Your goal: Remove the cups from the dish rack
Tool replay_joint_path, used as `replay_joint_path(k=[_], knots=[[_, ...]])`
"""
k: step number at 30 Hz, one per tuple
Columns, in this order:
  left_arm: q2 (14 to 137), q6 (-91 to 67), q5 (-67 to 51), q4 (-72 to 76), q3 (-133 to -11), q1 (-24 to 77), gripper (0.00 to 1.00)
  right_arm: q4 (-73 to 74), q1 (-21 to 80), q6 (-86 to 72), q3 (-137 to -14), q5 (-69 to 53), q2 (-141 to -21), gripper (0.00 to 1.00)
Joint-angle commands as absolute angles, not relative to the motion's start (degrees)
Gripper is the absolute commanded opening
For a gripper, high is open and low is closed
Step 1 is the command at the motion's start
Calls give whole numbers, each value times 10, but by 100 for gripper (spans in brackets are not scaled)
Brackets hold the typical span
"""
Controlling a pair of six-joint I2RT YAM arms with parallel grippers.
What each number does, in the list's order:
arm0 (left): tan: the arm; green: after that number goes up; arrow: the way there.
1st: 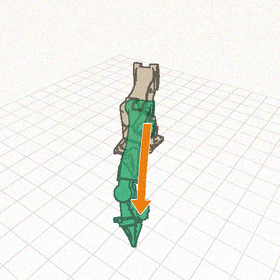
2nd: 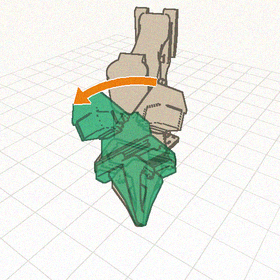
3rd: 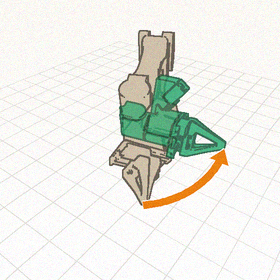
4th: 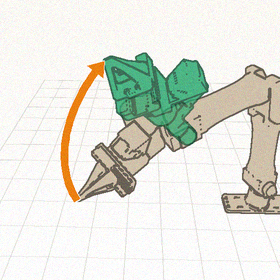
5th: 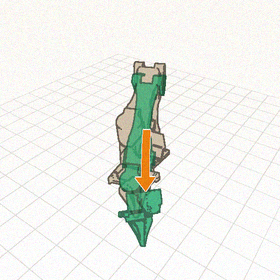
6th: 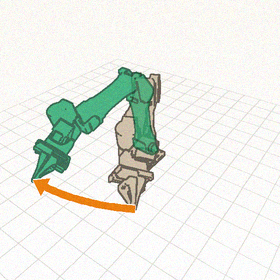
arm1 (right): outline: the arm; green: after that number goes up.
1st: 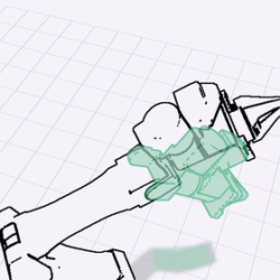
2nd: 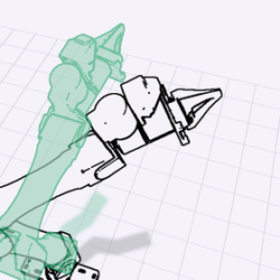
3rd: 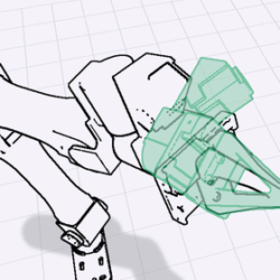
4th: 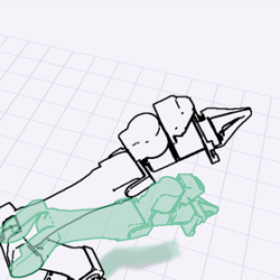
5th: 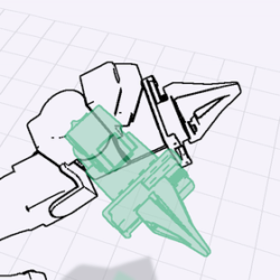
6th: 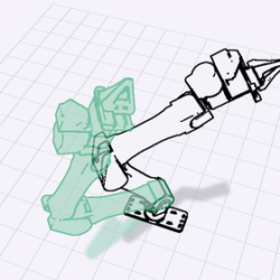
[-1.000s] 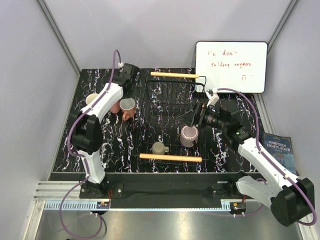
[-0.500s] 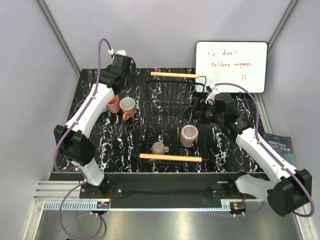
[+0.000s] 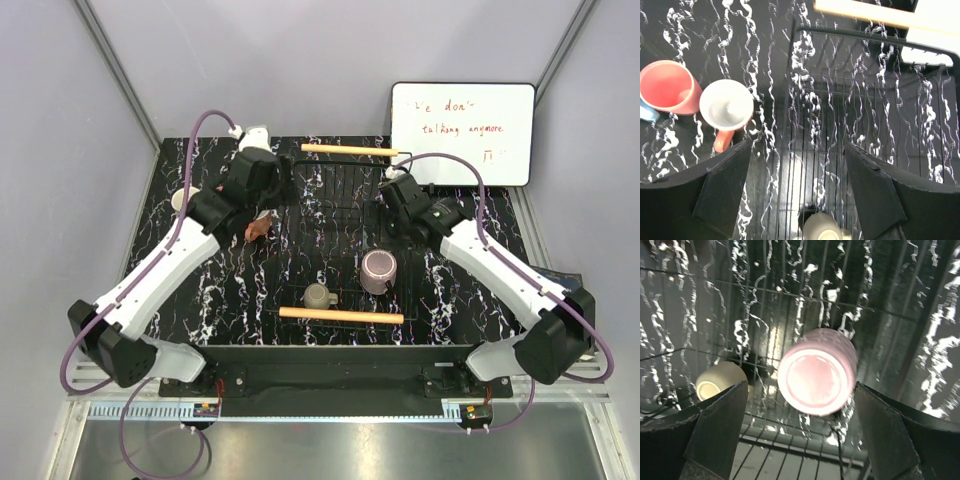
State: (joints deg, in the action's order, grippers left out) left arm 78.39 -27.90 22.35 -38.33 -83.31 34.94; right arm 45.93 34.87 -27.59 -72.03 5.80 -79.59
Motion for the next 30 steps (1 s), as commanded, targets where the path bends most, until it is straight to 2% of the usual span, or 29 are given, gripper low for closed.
replay_joint_path(k=[1,4,9,30], knots=[[731,-277,221,-323,-794,370,80,561,368,-275,-786,140,-823,95],[715,-266,227,-323,-770,377,81,618,381,-276,-809,168,-858,95],[677,-272,221,-311,-722,383,81,623,387,-279,-809,149,-882,95],[674,-287,196,-294,-685,386,82,532,392,-278,-766,71,-945,95]])
